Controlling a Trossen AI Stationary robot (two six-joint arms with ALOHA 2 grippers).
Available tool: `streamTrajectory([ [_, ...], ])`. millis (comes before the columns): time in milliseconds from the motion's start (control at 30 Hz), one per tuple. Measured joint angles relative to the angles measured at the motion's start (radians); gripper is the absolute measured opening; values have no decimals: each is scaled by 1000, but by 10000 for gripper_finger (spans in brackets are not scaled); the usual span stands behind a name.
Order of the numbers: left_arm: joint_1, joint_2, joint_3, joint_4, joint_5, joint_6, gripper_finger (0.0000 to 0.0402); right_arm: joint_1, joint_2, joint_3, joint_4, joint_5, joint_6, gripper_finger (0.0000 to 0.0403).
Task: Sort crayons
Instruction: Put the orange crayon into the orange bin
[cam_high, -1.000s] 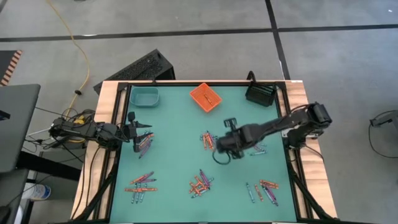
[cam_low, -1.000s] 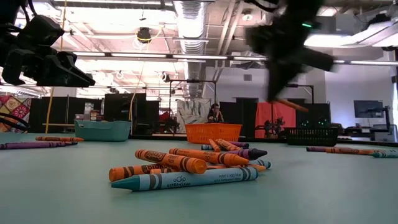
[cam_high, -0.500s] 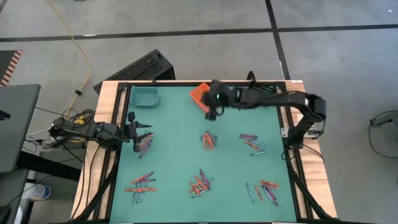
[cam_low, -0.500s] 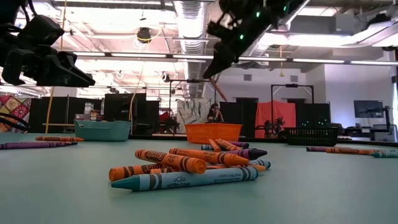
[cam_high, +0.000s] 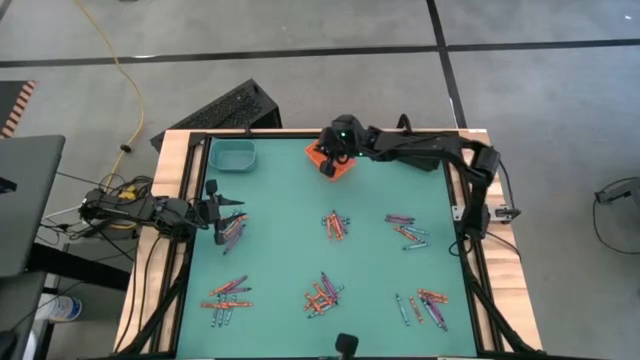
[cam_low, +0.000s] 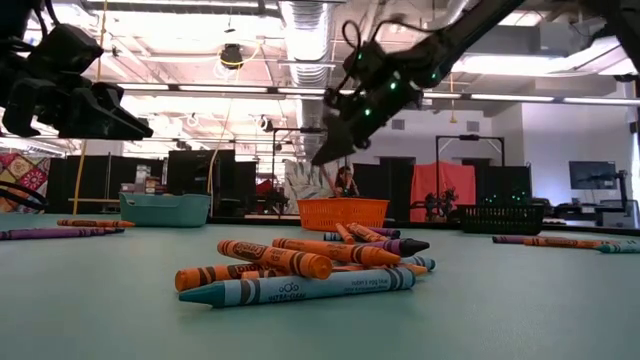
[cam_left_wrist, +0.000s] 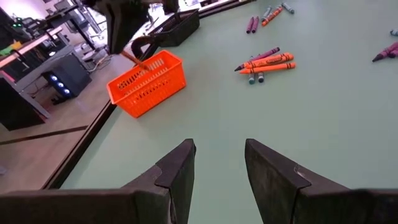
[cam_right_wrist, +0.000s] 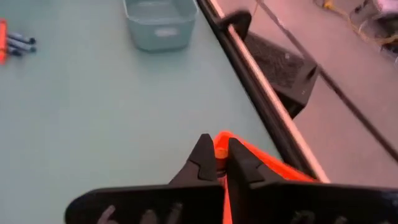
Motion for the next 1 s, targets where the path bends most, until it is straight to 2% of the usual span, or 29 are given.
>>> streamTrajectory([
  [233, 0, 0, 0, 1, 1, 0, 132, -26, 56, 0, 31, -23, 42, 21],
  [600, 0, 0, 0, 2, 1, 2, 132, -24, 58, 0, 32, -31, 70, 21],
  [1000, 0, 0, 0, 2, -15, 126, 132, -31, 58, 0, -21, -31, 123, 22],
])
